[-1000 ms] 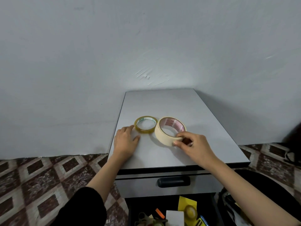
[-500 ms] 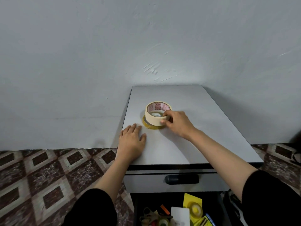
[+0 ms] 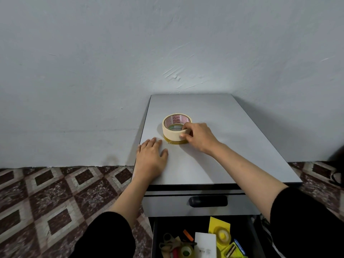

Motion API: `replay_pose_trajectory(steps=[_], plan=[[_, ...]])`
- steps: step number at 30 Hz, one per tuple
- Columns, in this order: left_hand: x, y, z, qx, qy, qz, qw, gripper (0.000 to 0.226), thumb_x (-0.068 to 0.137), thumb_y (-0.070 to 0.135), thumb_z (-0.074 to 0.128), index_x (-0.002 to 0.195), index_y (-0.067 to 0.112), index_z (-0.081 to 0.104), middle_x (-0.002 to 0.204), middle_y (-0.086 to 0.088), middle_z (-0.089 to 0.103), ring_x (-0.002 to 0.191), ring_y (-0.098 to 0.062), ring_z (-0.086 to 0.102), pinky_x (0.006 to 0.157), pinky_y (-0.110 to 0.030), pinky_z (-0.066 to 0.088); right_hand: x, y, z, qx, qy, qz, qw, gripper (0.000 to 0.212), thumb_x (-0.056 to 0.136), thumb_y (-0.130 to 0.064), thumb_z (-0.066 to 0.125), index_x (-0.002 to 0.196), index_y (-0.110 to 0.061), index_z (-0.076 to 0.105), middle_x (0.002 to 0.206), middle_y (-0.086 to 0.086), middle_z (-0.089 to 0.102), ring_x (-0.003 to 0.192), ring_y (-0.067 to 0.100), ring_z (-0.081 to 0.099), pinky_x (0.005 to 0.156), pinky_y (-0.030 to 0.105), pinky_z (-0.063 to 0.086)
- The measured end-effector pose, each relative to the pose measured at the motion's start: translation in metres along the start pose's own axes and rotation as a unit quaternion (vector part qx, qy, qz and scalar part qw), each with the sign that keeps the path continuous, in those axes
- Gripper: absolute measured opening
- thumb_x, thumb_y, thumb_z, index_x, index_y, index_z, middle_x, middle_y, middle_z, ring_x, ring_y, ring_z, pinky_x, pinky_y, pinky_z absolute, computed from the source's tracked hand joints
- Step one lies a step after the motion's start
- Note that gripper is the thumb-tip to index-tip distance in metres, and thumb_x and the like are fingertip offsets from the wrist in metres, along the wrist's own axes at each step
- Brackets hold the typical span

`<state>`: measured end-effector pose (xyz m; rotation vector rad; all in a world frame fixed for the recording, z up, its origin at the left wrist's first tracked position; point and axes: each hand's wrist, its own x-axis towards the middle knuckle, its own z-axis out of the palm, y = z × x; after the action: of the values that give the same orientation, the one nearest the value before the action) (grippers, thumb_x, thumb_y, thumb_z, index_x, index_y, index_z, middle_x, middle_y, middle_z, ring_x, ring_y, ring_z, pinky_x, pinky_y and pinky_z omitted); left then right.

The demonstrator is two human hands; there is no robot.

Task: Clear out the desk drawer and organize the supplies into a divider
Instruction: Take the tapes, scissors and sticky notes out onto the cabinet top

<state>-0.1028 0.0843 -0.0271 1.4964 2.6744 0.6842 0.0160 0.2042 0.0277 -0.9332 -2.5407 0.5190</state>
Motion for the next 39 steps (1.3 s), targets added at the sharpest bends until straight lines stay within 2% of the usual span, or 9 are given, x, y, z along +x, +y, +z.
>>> replay_pose_trajectory(steps=[13,19,22,26,30,32,34,37,39], plan=[[0.002,0.000,0.000,0.007,-0.006,-0.001,1.000,0.050,0.097,0.036,0.038,0.143,0.016,0.035,0.153,-0.002,0.028,0.142,-0.020,0.020,0.117,-0.036,0.010,0.002,0.001,0.002,-0.006,0.003,0.019,1.000,0.030,0.091,-0.023,0.058,0.120,-0.012,0.061,0.115,0.011,0.065,0.106,0.028,0.058,0.088,0.030,0.043],[0.000,0.000,-0.002,0.004,-0.022,0.003,1.000,0.050,0.099,0.033,0.036,0.144,0.013,0.033,0.154,-0.005,0.025,0.143,-0.022,0.018,0.117,-0.032,0.009,-0.011,0.006,0.002,0.067,0.008,0.068,0.995,0.050,0.087,-0.020,0.064,0.132,-0.014,0.044,0.113,0.017,0.063,0.103,0.031,0.058,0.090,0.034,0.043],[-0.007,0.001,-0.003,0.012,-0.038,0.016,0.999,0.051,0.100,0.031,0.033,0.146,0.011,0.028,0.155,-0.006,0.021,0.144,-0.021,0.015,0.116,-0.029,0.007,-0.031,0.009,-0.001,0.084,0.018,0.095,0.992,0.042,0.090,-0.014,0.060,0.128,-0.011,0.045,0.111,0.018,0.062,0.098,0.029,0.059,0.087,0.033,0.045],[-0.033,0.003,-0.006,0.023,-0.052,0.028,0.998,0.052,0.101,0.032,0.027,0.148,0.011,0.022,0.156,-0.004,0.018,0.145,-0.019,0.012,0.118,-0.029,0.006,-0.078,0.008,-0.001,0.069,0.011,0.088,0.994,0.033,0.093,-0.011,0.052,0.125,-0.006,0.049,0.118,0.016,0.059,0.107,0.028,0.056,0.090,0.029,0.041],[-0.080,0.004,-0.004,0.002,0.019,0.072,0.997,0.060,0.092,0.037,0.022,0.140,0.004,0.040,0.147,-0.012,0.038,0.139,-0.027,0.031,0.114,-0.036,0.019,-0.124,0.007,-0.003,0.106,0.039,0.067,0.991,0.025,0.091,-0.009,0.055,0.115,-0.004,0.059,0.113,0.010,0.064,0.104,0.022,0.059,0.090,0.024,0.044],[-0.105,0.004,-0.002,-0.031,0.065,0.090,0.993,0.051,0.091,0.028,0.039,0.135,0.002,0.047,0.141,-0.013,0.045,0.135,-0.029,0.037,0.112,-0.038,0.023,-0.149,0.005,-0.002,0.137,0.069,0.047,0.987,0.017,0.088,-0.006,0.059,0.104,-0.003,0.065,0.104,0.010,0.067,0.097,0.022,0.063,0.084,0.019,0.045],[-0.134,0.007,0.001,-0.089,0.089,0.098,0.987,0.041,0.091,0.014,0.053,0.130,0.003,0.052,0.139,-0.011,0.048,0.134,-0.027,0.038,0.110,-0.035,0.026,-0.177,0.006,0.004,0.165,0.105,0.031,0.980,0.009,0.085,-0.002,0.062,0.091,0.000,0.069,0.094,0.012,0.069,0.086,0.023,0.064,0.076,0.021,0.049],[-0.179,0.003,0.021,-0.127,0.073,0.084,0.986,0.028,0.088,0.007,0.059,0.116,0.004,0.064,0.127,-0.010,0.059,0.121,-0.026,0.051,0.101,-0.031,0.036,-0.222,0.017,0.026,0.179,0.097,0.052,0.978,0.007,0.083,0.000,0.064,0.081,0.001,0.070,0.081,0.012,0.068,0.071,0.018,0.061,0.065,0.010,0.044],[-0.206,-0.008,0.045,-0.122,-0.017,0.066,0.990,0.021,0.087,0.007,0.060,0.107,0.004,0.068,0.117,-0.011,0.063,0.110,-0.027,0.057,0.093,-0.026,0.039,-0.247,0.031,0.048,0.172,0.052,0.079,0.981,0.008,0.083,0.000,0.064,0.079,0.000,0.071,0.079,0.009,0.067,0.070,0.014,0.058,0.065,0.007,0.042]])
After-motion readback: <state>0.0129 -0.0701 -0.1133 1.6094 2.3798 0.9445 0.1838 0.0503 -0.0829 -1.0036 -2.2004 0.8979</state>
